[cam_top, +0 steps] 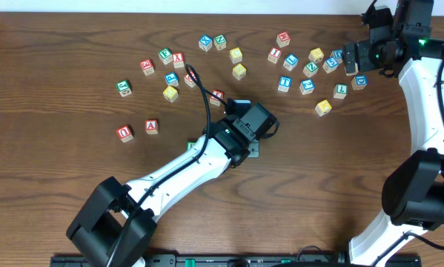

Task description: Spell out ROBOT

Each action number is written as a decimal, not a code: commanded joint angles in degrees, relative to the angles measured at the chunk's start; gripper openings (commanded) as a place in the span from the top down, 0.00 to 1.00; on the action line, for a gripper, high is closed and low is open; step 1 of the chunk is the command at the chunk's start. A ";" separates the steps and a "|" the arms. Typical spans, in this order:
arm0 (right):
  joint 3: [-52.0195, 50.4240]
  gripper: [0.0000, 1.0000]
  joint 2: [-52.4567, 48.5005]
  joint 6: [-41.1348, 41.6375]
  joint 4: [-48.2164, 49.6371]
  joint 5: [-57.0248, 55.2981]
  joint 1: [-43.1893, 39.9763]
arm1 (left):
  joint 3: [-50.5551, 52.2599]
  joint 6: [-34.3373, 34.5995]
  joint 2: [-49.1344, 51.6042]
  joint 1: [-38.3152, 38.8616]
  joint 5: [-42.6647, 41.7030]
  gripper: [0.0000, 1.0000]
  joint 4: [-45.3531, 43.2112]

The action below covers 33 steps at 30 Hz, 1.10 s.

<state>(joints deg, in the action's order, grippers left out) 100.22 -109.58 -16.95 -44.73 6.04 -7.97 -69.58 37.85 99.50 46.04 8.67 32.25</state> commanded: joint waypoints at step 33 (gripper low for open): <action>0.79 0.01 -0.07 0.83 0.04 0.55 0.13 | 5.29 2.56 0.48 0.07 -5.05 0.80 -6.75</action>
<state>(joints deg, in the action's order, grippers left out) 100.22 -109.58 -16.95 -44.75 6.04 -7.97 -65.17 39.66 99.55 46.04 4.43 25.93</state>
